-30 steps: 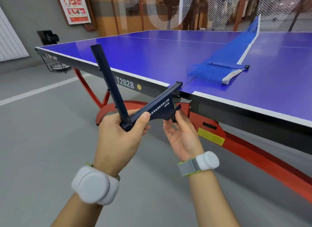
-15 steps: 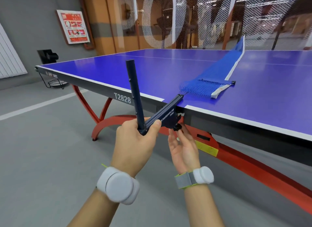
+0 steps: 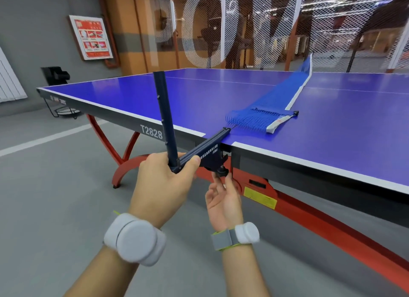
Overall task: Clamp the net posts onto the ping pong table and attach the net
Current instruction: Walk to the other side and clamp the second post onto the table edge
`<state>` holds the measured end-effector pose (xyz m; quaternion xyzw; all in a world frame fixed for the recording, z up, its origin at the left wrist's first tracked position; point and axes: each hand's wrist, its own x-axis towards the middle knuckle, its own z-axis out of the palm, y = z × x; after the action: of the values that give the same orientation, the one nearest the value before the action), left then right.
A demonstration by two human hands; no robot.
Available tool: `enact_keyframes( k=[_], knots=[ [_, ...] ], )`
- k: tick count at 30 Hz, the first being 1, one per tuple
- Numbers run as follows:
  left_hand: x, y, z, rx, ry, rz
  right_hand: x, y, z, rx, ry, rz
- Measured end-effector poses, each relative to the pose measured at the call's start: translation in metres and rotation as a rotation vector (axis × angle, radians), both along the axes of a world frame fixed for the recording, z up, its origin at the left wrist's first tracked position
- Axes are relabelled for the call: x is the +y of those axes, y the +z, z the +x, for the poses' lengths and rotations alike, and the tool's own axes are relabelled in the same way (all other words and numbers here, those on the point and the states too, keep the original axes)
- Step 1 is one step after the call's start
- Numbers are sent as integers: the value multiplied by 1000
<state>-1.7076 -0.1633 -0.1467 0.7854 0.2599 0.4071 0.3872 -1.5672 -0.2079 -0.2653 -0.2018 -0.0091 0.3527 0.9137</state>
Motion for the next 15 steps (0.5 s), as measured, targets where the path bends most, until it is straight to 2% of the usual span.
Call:
enact_keyframes(
  k=[5,15],
  knots=[
    [0,3,-1,24,-2,13,-2,0,-6,-37,21,53],
    [4,3,-2,46,-40,-73,0,-6,4,-95,57,-38]
  ],
)
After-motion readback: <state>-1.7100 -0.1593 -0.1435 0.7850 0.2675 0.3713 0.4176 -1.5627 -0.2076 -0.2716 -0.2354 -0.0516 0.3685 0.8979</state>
